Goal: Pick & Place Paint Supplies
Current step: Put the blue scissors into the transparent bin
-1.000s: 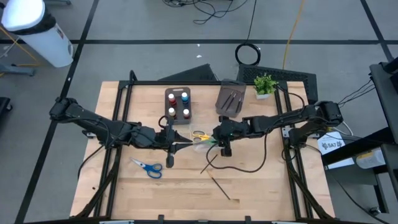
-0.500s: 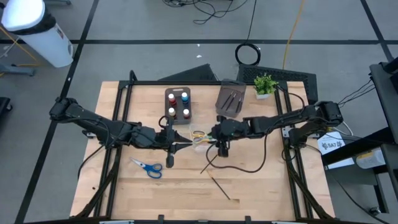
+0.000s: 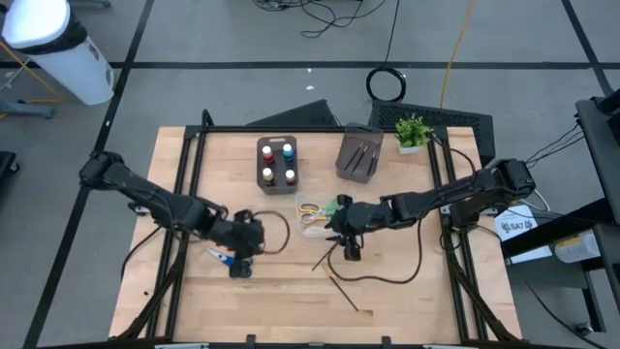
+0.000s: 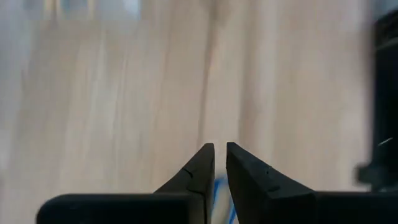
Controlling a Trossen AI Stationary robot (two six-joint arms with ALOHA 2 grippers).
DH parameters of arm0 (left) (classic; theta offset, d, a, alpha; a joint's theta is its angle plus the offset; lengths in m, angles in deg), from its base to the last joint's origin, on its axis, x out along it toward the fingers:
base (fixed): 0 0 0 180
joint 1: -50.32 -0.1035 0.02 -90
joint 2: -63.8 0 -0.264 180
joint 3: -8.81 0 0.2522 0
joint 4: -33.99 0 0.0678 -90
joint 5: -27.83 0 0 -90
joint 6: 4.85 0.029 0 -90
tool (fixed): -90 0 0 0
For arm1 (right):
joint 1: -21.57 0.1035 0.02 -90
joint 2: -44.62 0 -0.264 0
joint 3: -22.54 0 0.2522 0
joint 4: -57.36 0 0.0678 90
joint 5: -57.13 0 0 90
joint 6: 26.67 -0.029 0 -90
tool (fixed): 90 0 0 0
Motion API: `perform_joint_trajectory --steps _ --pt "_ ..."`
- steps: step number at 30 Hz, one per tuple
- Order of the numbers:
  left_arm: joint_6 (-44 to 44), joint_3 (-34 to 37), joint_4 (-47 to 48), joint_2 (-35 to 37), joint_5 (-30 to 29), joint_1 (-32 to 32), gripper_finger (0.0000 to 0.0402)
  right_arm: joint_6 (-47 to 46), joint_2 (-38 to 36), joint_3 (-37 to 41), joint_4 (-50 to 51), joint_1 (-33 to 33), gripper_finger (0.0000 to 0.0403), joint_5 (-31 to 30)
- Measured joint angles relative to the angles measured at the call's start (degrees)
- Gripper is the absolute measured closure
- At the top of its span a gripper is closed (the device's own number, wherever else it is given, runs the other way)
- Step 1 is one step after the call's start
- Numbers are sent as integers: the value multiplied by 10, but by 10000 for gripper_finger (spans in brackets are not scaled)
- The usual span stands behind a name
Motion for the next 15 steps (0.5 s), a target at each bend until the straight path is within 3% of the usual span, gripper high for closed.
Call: perform_joint_trajectory --steps 3,8,15 --pt "-78 21 40 -14 -1 25 350 3 0 0 -24 10 264 0" --pt "-105 59 0 -47 13 49 339 5 0 0 -32 18 265 -1" --pt "-58 71 -7 -100 9 67 244 6 0 0 -33 18 267 -1"
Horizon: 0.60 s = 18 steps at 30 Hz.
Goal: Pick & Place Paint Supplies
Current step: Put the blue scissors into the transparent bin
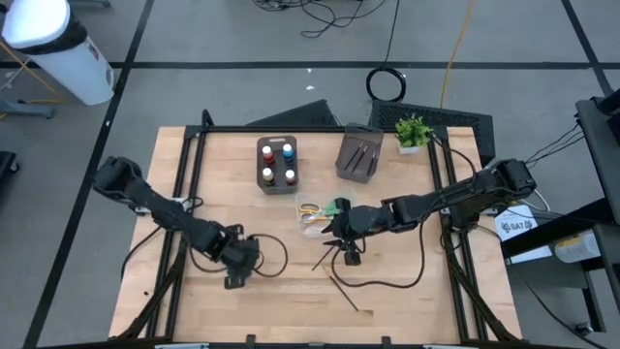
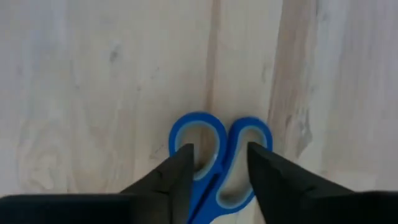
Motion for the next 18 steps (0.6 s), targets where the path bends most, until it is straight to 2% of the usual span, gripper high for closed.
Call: perform_joint_trajectory --steps 4,7,18 --pt "30 1 -5 -34 0 12 199 0 0 0 0 0 267 0" --pt "43 1 -5 -60 0 15 182 0 0 0 0 0 268 0" --pt "36 -2 -12 -120 4 15 181 -1 0 0 1 0 271 0"
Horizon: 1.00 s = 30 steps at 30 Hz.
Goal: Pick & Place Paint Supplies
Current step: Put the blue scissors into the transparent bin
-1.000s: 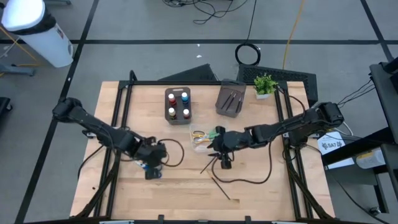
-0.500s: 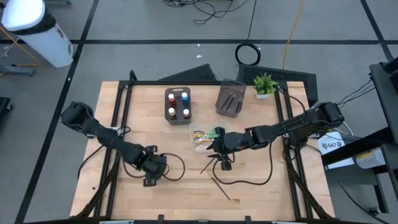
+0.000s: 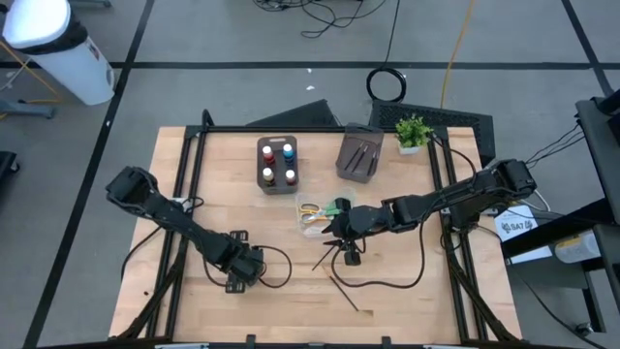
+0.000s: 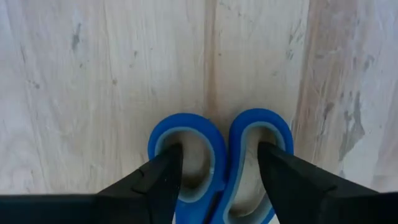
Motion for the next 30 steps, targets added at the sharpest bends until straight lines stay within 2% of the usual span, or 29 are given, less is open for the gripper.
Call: perform_joint_trajectory --steps 4,12,20,30 --pt "3 1 -4 -1 -6 0 222 -1 0 0 0 0 271 0" --pt "-6 1 -2 -1 -19 -3 369 -1 0 0 0 0 273 0" --pt "-20 -15 -1 17 -21 -10 370 -2 0 0 0 0 273 0" --pt "50 -82 -56 117 -149 3 370 -2 0 0 -5 0 273 0"
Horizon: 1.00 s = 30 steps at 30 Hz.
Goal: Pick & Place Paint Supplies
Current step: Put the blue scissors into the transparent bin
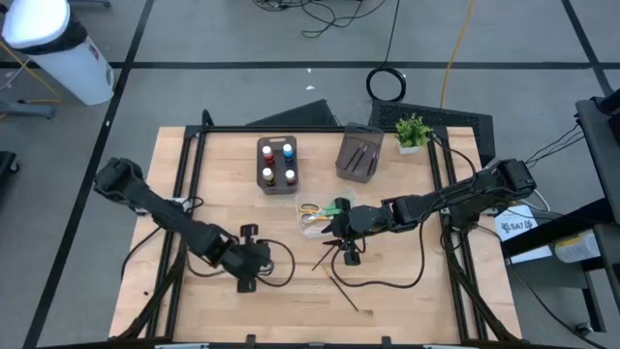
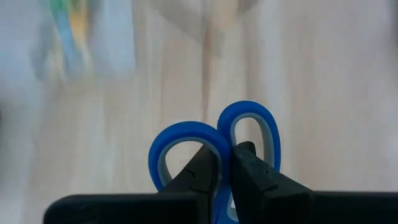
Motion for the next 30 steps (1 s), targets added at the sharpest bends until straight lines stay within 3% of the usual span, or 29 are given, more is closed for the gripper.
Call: perform_joint_trajectory --steps 4,10,14,18,22,26,30 --pt "94 -24 -78 29 -54 10 370 0 0 0 -13 0 273 0" --pt "289 -29 -308 44 -61 12 366 0 0 0 -37 0 273 0" --pt "380 -29 -390 44 8 4 369 41 0 0 -65 2 273 0" --pt "389 -29 -416 44 96 -10 369 63 0 0 -105 11 273 0" --pt "386 -29 -438 44 198 -25 369 71 8 18 -241 23 273 48" --pt "387 -29 -459 44 204 -34 369 73 50 55 -444 35 267 121" --pt "387 -29 -467 44 226 -43 369 75 115 54 -573 47 234 122"
